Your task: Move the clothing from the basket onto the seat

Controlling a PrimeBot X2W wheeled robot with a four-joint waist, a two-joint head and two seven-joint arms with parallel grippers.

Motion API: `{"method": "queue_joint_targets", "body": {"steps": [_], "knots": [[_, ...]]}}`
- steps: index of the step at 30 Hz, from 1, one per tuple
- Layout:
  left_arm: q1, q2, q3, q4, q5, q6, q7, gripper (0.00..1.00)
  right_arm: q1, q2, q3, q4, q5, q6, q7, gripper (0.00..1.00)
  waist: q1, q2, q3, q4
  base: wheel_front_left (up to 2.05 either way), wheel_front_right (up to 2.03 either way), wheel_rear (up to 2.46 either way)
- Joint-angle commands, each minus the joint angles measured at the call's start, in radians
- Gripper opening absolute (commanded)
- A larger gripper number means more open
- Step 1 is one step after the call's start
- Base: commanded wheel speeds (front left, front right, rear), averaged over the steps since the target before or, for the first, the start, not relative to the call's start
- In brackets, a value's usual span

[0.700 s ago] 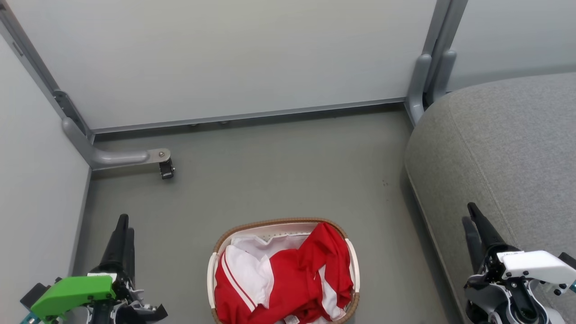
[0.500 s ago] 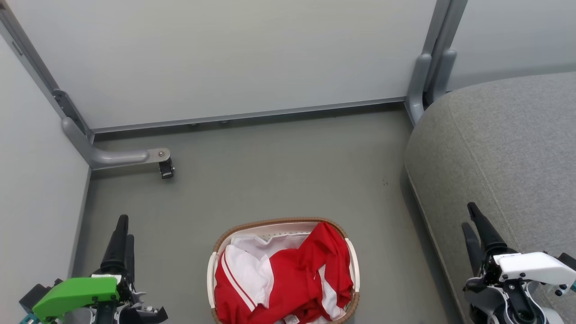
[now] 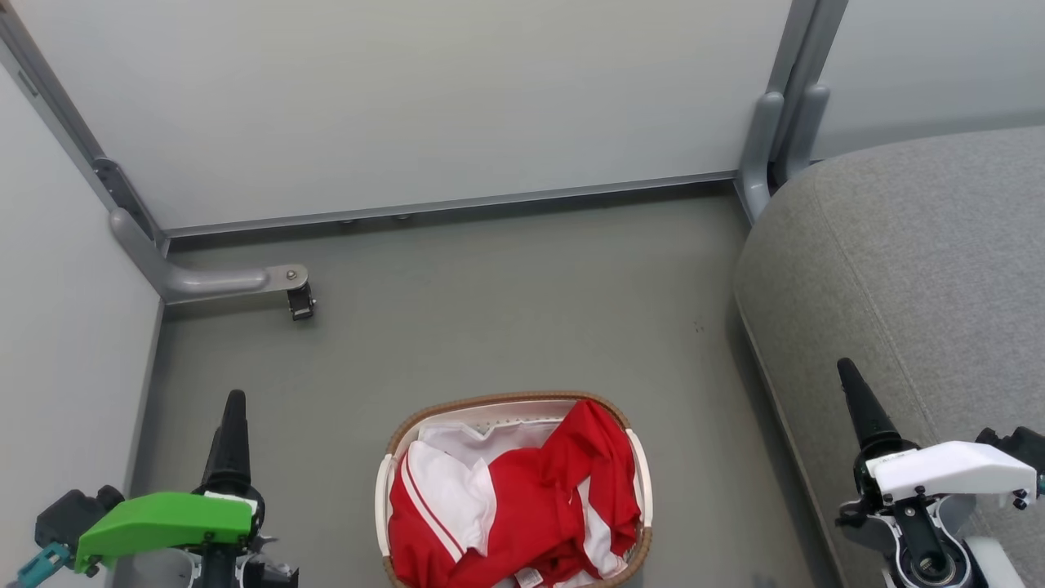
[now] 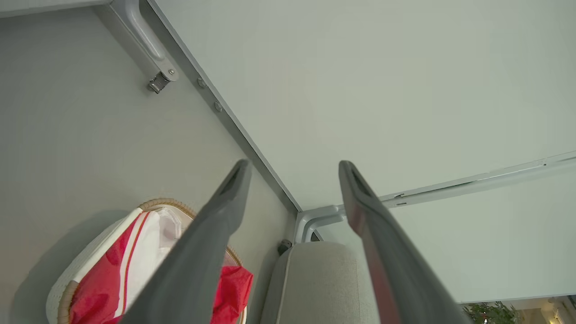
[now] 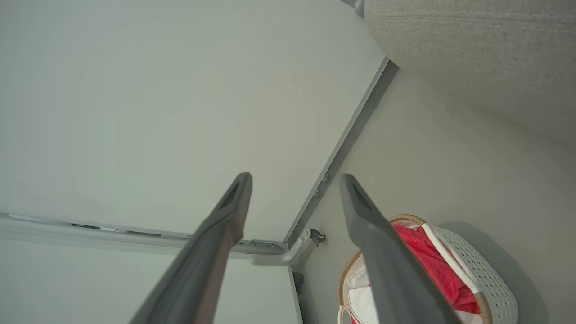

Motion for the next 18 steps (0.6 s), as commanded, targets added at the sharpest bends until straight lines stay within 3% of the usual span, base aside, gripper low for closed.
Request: {"method": "queue_joint_targets", "body": {"steps": [1,18], "knots": [[-0.027,0.017,-0.007,-0.016,0.058,0.006,-0.012,1.0,-0.037,-0.016,0.009,-0.008,-0.046,0.0,-0.014,1.0,0.0,0.0,0.001,0.0,0.0,0.0,0.0],[-0.043,0.055,-0.094,0.016,0.348,0.054,-0.076,1.0,-0.072,-0.044,0.085,0.03,-0.333,0.0,-0.077,1.0,0.0,0.0,0.01,0.001,0.0,0.0,0.0]]}}
